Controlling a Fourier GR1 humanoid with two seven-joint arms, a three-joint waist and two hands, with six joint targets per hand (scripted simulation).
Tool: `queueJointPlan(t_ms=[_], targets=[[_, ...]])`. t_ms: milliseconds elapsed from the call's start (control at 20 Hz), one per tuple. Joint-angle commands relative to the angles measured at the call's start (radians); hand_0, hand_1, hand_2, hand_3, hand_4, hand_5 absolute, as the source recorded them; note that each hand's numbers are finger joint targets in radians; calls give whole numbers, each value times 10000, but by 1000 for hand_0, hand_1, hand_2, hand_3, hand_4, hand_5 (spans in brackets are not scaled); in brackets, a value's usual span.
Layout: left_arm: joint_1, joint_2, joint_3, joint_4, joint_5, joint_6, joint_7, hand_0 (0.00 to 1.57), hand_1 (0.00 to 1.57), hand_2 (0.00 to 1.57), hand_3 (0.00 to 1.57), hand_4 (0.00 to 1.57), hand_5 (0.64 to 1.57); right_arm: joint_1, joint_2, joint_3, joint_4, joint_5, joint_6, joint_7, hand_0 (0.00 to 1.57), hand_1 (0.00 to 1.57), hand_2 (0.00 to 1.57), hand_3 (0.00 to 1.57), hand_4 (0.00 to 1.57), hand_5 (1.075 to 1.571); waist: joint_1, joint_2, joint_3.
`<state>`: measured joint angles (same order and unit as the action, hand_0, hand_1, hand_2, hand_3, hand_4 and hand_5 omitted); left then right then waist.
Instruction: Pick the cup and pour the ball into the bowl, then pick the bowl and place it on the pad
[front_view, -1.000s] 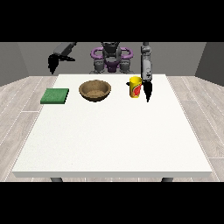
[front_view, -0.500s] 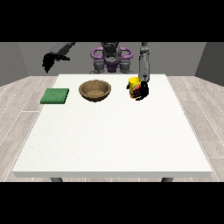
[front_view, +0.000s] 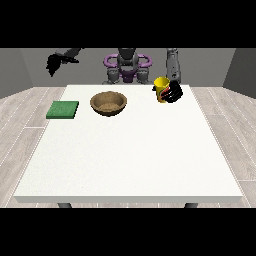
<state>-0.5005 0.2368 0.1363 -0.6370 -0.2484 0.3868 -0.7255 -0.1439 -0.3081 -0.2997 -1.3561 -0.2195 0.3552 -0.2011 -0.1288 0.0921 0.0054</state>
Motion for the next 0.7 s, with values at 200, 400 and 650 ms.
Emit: queueJointPlan(t_ms=[200,400,650], targets=[[-1868,2127,-931,61,-1911,18,3492,1459,1459,1571,1571,1571,1294,26,-79,-30,956,-5,390,-243,0,0,0,0,0,1568,51,-568,-37],[-2307,1412,-1807,-429,-2955,331,4838,1486,1486,1571,1571,1571,1274,-155,-201,-350,2042,126,309,-793,0,0,0,0,0,1568,466,-681,-40],[-2528,659,-2414,-548,-4087,1001,6158,1491,1491,1571,1571,1571,1273,-286,-479,-485,2049,-160,640,-550,0,0,0,0,0,1569,231,-873,-45]])
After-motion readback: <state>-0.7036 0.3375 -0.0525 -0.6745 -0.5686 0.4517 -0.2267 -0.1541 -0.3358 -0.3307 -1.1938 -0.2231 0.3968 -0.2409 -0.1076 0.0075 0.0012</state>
